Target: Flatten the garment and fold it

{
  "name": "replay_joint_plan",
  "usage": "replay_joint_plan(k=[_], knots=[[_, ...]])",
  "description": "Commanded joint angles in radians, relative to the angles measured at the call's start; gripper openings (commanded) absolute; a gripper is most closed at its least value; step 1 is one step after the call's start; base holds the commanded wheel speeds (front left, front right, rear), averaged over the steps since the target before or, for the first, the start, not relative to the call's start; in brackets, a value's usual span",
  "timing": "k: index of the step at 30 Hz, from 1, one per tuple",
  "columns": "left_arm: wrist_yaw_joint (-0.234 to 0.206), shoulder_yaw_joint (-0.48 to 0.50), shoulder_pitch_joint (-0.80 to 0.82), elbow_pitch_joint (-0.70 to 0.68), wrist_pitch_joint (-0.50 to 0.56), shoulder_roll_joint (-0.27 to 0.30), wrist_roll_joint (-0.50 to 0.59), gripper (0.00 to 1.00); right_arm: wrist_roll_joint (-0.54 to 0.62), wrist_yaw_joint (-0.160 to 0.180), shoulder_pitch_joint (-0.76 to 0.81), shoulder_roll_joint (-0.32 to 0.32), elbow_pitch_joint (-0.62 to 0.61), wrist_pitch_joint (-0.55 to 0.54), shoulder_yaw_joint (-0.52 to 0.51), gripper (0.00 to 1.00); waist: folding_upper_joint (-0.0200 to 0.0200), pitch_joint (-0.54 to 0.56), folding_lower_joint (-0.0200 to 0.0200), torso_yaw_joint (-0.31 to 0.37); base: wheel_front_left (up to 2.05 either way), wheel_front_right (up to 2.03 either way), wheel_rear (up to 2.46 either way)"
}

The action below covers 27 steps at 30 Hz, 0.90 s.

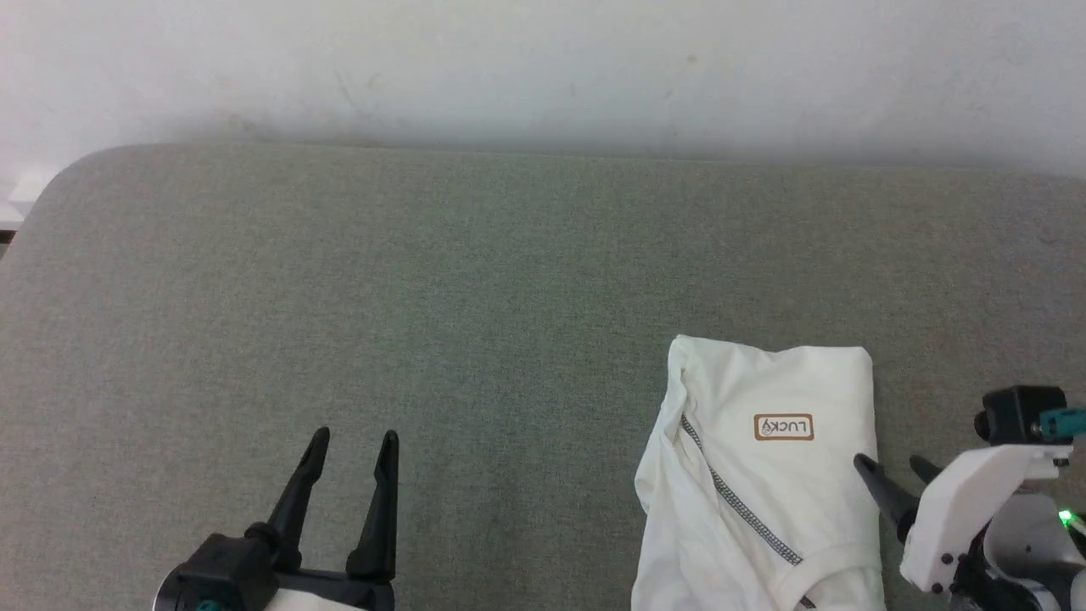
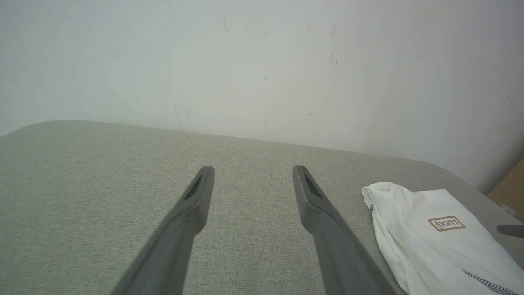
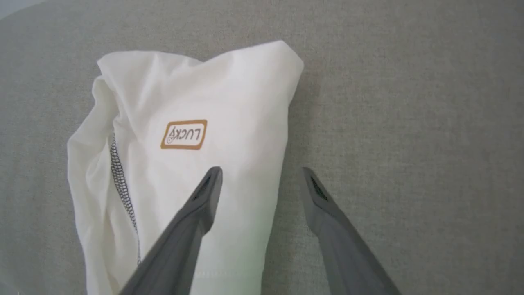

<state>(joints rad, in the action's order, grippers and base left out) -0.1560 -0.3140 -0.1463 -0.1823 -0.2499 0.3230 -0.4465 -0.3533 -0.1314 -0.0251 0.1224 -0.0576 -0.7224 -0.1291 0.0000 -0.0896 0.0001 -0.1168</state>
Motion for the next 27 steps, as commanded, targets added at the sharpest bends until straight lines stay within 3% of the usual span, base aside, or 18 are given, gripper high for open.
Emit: replay_joint_plan(k=[1,7,17,18,19,20,27], knots=[[-0.008,0.003,-0.005,-0.005,-0.005,0.006,-0.005,1.00,-0.004,0.001,0.037,-0.024,-0.021,-0.010,-0.021,1.00,0.0000,-0.015,-0.0001,0.012,0.00,0.00,0.00],[-0.004,0.003,0.001,-0.003,-0.002,0.013,-0.008,1.00,-0.021,0.001,0.075,-0.064,0.020,-0.012,-0.064,1.00,0.0000,-0.026,-0.0001,0.006,0.00,0.00,0.00],[-0.003,-0.003,0.017,-0.016,0.022,0.033,-0.003,1.00,-0.062,0.001,0.004,-0.072,0.205,0.079,-0.019,1.00,0.0000,-0.048,-0.0001,-0.020,0.00,0.00,0.00],[-0.001,-0.006,0.020,-0.017,0.024,0.034,-0.002,1.00,-0.066,0.001,-0.007,-0.072,0.224,0.093,-0.014,0.51,0.0000,-0.049,-0.0001,-0.021,0.00,0.00,0.00],[0.000,-0.009,0.024,-0.016,0.026,0.035,-0.001,1.00,-0.067,0.001,-0.018,-0.072,0.245,0.108,-0.010,0.30,0.0000,-0.048,-0.0001,-0.021,0.00,0.00,0.00],[0.001,-0.011,0.026,-0.015,0.027,0.034,-0.001,1.00,-0.060,0.001,-0.026,-0.072,0.262,0.121,-0.002,0.00,0.0000,-0.044,-0.0001,-0.019,0.00,0.00,0.00],[-0.008,-0.012,0.018,-0.016,0.028,0.032,-0.005,1.00,-0.008,0.001,-0.063,-0.060,0.264,0.159,0.029,0.00,0.0000,-0.010,-0.0001,0.020,0.00,0.00,0.00]])
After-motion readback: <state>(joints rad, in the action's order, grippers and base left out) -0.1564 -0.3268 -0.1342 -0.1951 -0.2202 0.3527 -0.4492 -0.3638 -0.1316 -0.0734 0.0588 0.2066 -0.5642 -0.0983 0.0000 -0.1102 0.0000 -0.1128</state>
